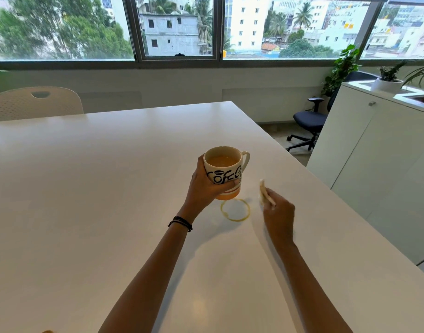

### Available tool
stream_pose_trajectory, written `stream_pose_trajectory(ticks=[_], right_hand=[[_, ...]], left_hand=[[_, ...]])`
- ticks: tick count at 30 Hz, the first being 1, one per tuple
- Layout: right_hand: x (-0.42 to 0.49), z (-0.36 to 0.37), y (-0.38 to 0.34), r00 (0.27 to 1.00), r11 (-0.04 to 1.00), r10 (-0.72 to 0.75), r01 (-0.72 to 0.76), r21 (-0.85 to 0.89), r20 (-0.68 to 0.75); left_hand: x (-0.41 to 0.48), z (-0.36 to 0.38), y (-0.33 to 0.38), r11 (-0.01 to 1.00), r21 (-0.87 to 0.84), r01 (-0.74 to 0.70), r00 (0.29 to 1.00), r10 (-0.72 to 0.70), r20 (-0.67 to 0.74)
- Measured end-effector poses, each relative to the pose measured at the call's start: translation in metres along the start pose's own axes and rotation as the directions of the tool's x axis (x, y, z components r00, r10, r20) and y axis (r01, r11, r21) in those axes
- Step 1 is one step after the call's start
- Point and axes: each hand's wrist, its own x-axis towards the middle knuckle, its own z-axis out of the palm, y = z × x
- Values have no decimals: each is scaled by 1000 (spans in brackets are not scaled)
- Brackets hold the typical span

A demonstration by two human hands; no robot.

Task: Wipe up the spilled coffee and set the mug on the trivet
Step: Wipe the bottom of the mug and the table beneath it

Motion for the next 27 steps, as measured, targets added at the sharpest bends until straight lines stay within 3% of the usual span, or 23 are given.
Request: stream_pose_trajectory(ticks=[2, 4, 10, 18, 24, 27], right_hand=[[-4, 10, 0, 982, 994, -59, 74, -79, 178], [-10, 18, -2, 962, 990, -57, 89, -110, 269], [-10, 35, -9, 933, 999, -30, 44, -31, 359], [-13, 40, -9, 825, 982, -62, -49, 181, 561], [-11, 23, -4, 719, 981, -143, 12, 195, 680], [-11, 13, -1, 719, 984, -143, 29, 176, 680]], left_hand=[[0, 0, -1, 1000, 2, 5, 1000, -5, -10], [1, 0, -3, 1000, 15, 0, 1000, 0, -13], [3, -1, -9, 999, 46, -16, 1000, 17, -22], [6, 0, -17, 998, 57, -31, 999, 32, -13], [5, 1, -20, 999, 50, -21, 1000, 21, 0], [4, 3, -22, 999, 45, -26, 1000, 26, 3]])
